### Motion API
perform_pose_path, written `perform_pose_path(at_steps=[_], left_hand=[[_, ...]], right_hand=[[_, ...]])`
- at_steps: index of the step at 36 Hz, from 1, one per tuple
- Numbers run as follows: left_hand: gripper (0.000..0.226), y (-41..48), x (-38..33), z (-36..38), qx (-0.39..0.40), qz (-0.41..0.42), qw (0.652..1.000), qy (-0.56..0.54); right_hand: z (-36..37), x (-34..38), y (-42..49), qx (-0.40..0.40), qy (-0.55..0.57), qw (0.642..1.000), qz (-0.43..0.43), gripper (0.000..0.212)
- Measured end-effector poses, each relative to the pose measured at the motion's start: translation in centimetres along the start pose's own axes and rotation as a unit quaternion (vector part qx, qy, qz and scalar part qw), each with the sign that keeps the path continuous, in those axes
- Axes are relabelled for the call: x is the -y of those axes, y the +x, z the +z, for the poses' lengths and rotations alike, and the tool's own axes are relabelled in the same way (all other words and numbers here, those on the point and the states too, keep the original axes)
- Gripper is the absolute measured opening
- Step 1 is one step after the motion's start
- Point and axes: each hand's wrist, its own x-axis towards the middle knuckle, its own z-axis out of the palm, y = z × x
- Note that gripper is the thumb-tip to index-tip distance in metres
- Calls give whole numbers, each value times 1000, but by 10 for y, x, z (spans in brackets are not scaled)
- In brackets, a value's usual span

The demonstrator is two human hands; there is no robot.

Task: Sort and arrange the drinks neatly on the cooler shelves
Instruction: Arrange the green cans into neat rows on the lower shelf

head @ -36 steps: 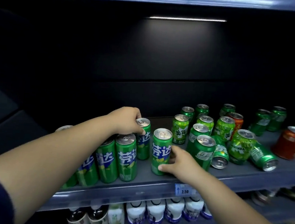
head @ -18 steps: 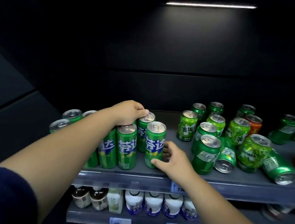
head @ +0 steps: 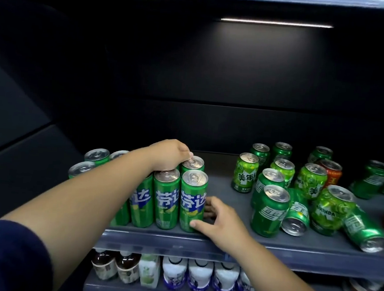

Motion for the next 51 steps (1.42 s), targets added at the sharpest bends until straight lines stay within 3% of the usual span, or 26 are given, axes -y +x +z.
perform_pose_path(at_steps=[9, 14, 16, 22, 30, 32, 37, 44, 51], left_hand=[[35, 2, -2, -9, 47, 40, 997, 46], [34, 7, -11, -18, 86, 65, 988, 108], [34, 9, -9, -17, 91, 68, 989, 98], [35, 12, -3, -15, 94, 74, 991, 56], [38, 0, -5, -13, 81, 79, 990, 82], [48, -8, -8, -13, 63, 87, 992, 62], [108, -39, -14, -13, 69, 118, 984, 114], [98, -54, -7, 0, 51, 141, 970, 191], [99, -54, -6, 0, 37, 153, 970, 186]], right_hand=[[-1, 2, 0, 13, -4, 1000, 4, 57], [-2, 11, 8, 19, 17, 1000, 18, 125], [2, 17, 10, 23, 50, 998, 1, 140], [22, 25, 11, -15, 81, 996, -38, 111], [20, 18, 8, -23, 20, 997, -65, 103], [21, 16, 10, -30, 14, 997, -64, 105], [20, 15, 8, -42, 12, 995, -87, 112], [17, 8, 7, -55, 59, 989, -120, 89], [16, 10, 6, -30, -24, 991, -126, 92]])
